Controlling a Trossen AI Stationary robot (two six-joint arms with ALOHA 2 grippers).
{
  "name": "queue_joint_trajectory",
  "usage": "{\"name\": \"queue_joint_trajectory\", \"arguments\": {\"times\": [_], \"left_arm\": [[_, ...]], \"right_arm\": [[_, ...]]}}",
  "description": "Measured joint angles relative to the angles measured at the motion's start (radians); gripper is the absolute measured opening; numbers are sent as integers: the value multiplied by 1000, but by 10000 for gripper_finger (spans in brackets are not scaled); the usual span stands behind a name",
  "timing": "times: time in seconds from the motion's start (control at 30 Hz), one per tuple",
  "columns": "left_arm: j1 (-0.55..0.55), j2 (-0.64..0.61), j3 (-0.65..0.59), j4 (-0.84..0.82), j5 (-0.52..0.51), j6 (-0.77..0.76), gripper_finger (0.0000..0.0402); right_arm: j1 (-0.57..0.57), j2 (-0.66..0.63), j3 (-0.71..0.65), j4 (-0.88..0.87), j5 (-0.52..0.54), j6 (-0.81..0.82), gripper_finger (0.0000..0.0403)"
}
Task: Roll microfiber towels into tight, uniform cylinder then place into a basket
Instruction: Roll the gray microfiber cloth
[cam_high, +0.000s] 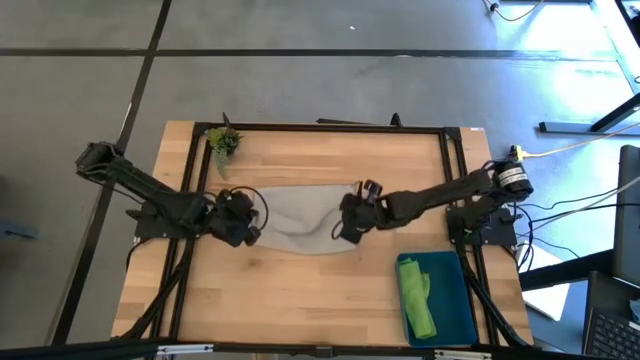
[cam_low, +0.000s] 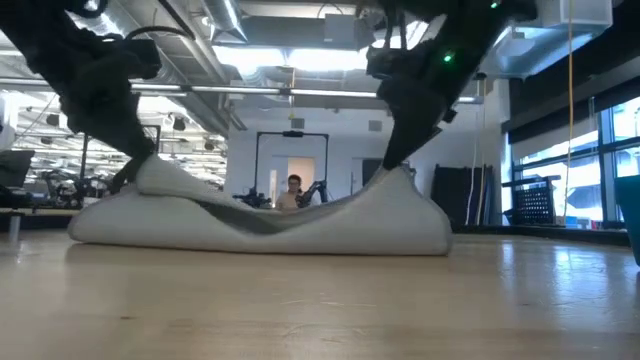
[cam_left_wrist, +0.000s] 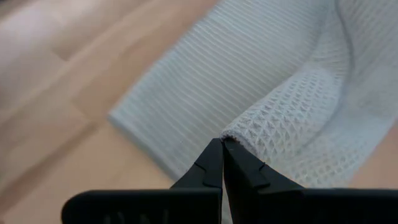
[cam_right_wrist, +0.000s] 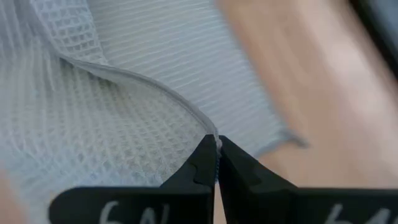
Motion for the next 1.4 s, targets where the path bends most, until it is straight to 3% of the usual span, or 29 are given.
{"name": "queue_joint_trajectory", "arguments": {"times": [0.2, 0.4, 0.87, 1.13, 1.4], "left_arm": [[68, 0, 0, -30, -89, -1, 0], [149, 0, 0, -44, -111, 23, 0], [272, 0, 0, -38, -50, 54, 0], [328, 0, 0, -31, -2, 131, 4], [402, 0, 0, -32, 7, 158, 60]], "right_arm": [[-75, 0, 0, -29, 36, -20, 10], [-126, 20, 0, -29, 60, -48, 10], [-181, 44, -1, -21, 32, -72, 19], [-191, 44, 0, -2, 7, -74, 73], [-190, 44, 0, 28, 6, -75, 154]]}}
